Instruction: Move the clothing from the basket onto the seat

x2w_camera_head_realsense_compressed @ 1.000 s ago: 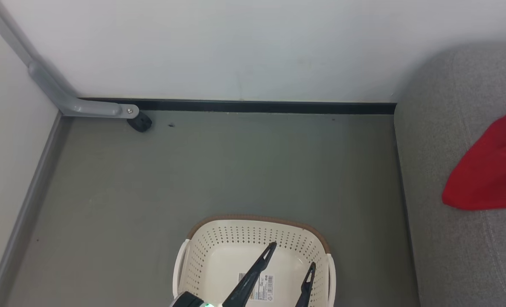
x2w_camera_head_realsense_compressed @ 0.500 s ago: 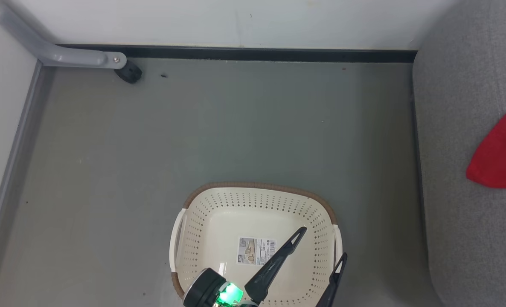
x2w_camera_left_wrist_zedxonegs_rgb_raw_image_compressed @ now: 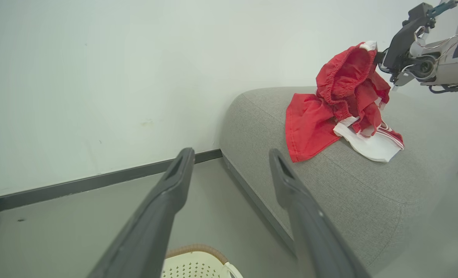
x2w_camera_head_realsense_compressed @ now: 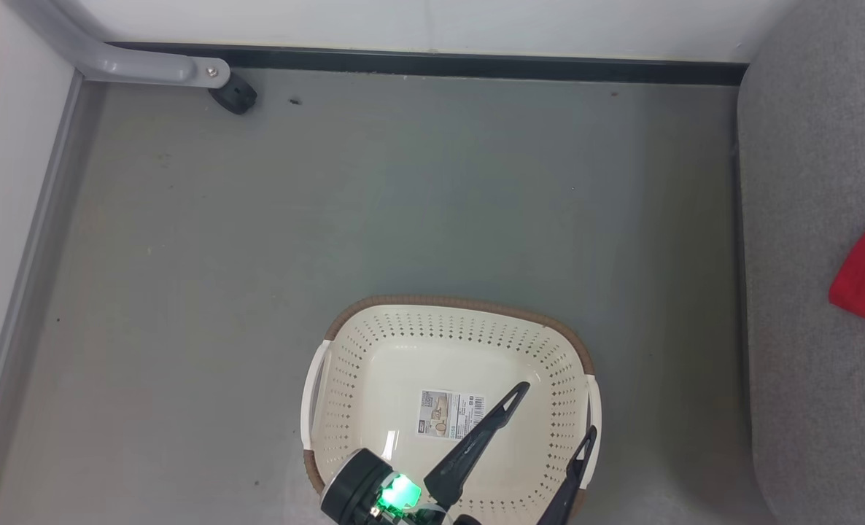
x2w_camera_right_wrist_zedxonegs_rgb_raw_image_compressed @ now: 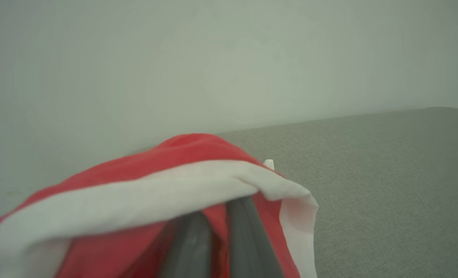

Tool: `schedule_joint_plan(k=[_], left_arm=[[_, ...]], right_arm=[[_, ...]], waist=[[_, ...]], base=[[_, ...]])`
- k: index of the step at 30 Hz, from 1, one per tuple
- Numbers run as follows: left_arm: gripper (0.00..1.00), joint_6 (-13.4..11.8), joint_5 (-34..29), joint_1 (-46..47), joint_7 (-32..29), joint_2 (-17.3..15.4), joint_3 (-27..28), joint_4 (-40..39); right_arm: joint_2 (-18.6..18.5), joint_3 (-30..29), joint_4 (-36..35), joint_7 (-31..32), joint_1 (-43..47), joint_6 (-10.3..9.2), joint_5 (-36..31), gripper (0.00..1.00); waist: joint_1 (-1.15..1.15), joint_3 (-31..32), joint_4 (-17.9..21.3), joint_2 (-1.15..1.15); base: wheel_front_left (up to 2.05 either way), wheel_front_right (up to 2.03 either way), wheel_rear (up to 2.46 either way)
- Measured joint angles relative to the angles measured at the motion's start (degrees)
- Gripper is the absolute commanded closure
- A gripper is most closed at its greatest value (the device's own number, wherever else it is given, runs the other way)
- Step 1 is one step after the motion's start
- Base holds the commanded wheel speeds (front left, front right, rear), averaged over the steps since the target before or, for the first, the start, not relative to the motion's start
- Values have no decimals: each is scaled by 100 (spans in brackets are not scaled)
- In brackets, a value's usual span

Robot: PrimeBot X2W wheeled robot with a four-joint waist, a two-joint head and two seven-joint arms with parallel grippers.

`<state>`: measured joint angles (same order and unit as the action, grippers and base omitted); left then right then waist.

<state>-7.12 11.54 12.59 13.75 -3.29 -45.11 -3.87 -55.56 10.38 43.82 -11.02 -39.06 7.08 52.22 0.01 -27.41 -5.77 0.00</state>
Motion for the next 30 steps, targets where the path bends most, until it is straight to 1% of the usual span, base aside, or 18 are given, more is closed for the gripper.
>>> schedule_joint_plan(k=[4,5,6,7,8,15,21,24,25,30], left_arm=[[0,0,16,18,9,2,7,89],[0,0,147,18,15,1,22,159],[0,0,147,18,15,1,22,159],[0,0,193,17,18,1,49,198],[0,0,193,17,18,1,49,198],[0,0,203,15,53,3,164,321],[0,0,247,15,54,4,196,423],[0,0,253,10,54,5,250,508],[0,0,254,3,54,5,341,547],[0,0,254,-116,55,15,682,601]], right_arm=[[-1,182,110,130,-41,0,155,100],[26,283,147,165,-41,0,207,76],[26,283,147,165,-41,0,207,63],[56,379,152,191,-41,0,259,14],[56,379,152,191,-41,0,259,0],[192,714,176,221,-30,0,341,0],[296,873,247,160,113,0,495,0],[450,925,253,67,299,0,595,0],[566,959,248,-20,458,0,651,0],[840,994,86,-223,822,0,732,0]], waist=[[0,25,-6,0],[0,61,-2,0],[0,61,-2,0],[0,104,7,0],[0,104,7,0],[-1,251,105,0],[-1,407,192,0],[-1,507,224,0],[-1,582,243,0],[-1,800,288,0]], base=[[0,0,0],[0,0,0],[0,0,0],[0,0,0],[0,0,0],[0,0,0],[0,0,0],[0,0,0],[0,0,0],[0,0,0]])
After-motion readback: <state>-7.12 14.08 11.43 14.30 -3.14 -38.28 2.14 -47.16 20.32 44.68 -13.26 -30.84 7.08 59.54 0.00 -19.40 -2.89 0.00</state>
